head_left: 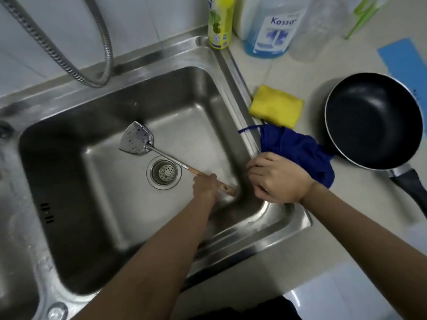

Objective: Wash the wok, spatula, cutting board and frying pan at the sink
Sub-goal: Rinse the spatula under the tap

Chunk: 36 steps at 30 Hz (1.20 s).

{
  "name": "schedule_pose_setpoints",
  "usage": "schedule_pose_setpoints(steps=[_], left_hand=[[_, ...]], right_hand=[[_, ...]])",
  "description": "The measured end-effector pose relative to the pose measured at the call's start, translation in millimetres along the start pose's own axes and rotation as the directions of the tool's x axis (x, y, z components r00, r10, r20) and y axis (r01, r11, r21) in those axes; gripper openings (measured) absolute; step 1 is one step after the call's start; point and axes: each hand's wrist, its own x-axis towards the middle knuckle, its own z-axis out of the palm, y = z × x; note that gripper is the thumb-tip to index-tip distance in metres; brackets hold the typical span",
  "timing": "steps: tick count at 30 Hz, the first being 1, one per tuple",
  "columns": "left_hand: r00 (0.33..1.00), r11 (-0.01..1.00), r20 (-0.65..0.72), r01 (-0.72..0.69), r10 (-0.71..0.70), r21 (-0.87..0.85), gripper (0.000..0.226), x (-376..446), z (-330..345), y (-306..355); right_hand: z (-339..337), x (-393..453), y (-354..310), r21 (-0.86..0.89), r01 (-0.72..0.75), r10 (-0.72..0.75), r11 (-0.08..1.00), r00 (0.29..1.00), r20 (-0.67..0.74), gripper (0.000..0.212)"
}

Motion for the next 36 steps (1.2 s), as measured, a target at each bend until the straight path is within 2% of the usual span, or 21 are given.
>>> schedule_pose_setpoints(steps=[1,3,6,8,13,19,23,26,29,32,34,36], left_hand=[[0.999,0.998,0.007,0.034,-0.034,-0.049,0.066,21.1,9.9,-9.2],[0.993,0.987,0.062,0.106,-0.099,-0.12,0.05,30.4,16.9,-12.0],[0.991,0.978,0.09,0.113,-0.099,-0.176,0.026,-9.4,1.8,11.6],[0.988,0.972,0.117,0.122,-0.1,-0.2,0.02,-15.5,-3.4,14.1],[0.99,0.971,0.099,0.119,-0.1,-0.209,0.023,-34.8,-24.4,11.2],[0.996,0.937,0.062,0.076,-0.058,-0.341,0.015,-81.3,-76.1,7.7],[0.997,0.899,0.038,0.081,-0.072,-0.43,0.01,-105.7,-115.7,-3.3],[0.996,0.897,0.019,0.085,-0.085,-0.434,0.012,-121.6,-145.5,-18.8],[0.993,0.927,-0.105,0.011,-0.054,-0.374,0.021,-126.6,-176.6,-41.9],[0.967,0.982,-0.242,-0.116,0.077,-0.15,0.035,-132.8,-208.6,-65.1],[0.943,0.988,-0.294,-0.155,0.154,0.018,0.04,-144.2,-230.5,-79.8],[0.901,0.964,-0.363,-0.172,0.237,0.202,0.053,-158.9,-254.5,-97.6]], right_hand=[[-0.6,0.1,-0.3,0.004,-0.007,0.007,1.0,1.0,0.01,0.031],[-1.6,-0.3,-1.3,0.013,-0.007,0.006,1.0,1.0,0.018,0.03],[-3.0,-1.4,-1.3,0.015,-0.015,0.015,1.0,1.0,0.023,0.031],[-2.9,-3.0,-1.6,0.027,-0.013,0.012,1.0,0.999,0.03,0.031],[1.1,-5.2,-1.7,0.048,-0.014,0.015,0.999,1.0,-0.002,0.028],[-4.7,-4.6,0.3,0.054,0.007,-0.005,0.999,0.999,-0.04,0.02],[-13.0,-5.5,-4.5,0.028,0.021,-0.019,0.999,0.998,-0.057,0.022],[-15.6,-4.9,-11.0,0.012,-0.029,0.03,1.0,0.999,-0.028,0.026],[-17.0,6.2,-23.3,0.064,-0.174,0.175,0.983,0.985,-0.005,0.027],[-34.2,45.2,-39.0,0.421,-0.294,0.32,0.858,0.948,0.01,0.017],[-55.2,91.8,-48.3,0.528,-0.284,0.313,0.8,0.949,0.035,0.011],[-79.9,148.7,-58.6,0.564,-0.234,0.268,0.792,0.963,0.023,0.006]])
